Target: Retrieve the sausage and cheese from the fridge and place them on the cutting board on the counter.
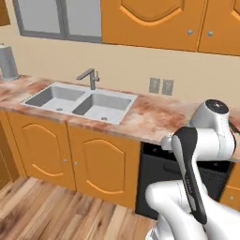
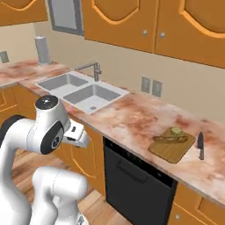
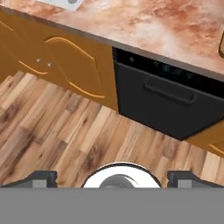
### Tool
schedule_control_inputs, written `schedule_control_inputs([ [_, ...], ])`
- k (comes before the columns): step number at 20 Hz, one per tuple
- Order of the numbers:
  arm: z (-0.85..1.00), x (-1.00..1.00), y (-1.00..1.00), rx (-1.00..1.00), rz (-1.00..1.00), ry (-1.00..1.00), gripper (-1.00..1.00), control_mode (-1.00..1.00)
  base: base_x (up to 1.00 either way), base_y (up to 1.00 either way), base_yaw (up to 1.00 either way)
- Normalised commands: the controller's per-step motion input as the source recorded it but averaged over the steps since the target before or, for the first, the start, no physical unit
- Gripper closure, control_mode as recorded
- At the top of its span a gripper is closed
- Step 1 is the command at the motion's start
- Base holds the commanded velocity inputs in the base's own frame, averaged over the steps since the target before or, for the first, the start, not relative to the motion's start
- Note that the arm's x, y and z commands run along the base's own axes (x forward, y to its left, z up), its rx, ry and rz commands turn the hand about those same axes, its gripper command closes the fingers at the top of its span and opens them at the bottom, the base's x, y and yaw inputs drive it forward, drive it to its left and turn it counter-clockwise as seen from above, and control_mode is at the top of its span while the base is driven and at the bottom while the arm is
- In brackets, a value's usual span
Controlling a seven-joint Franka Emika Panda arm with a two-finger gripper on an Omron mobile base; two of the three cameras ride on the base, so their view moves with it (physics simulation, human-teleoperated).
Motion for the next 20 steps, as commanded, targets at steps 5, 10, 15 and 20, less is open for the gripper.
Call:
schedule_control_inputs([
  [5,0.00,0.00,0.00,0.00,0.00,0.00,-1.00,1.00,0.00,-0.04,1.00],
  [10,0.00,0.00,0.00,0.00,0.00,0.00,-1.00,1.00,0.00,-0.04,1.00],
  [15,0.00,0.00,0.00,0.00,0.00,0.00,-1.00,1.00,0.00,-0.02,1.00],
  [20,0.00,0.00,0.00,0.00,0.00,0.00,-1.00,1.00,0.43,0.00,0.93],
])
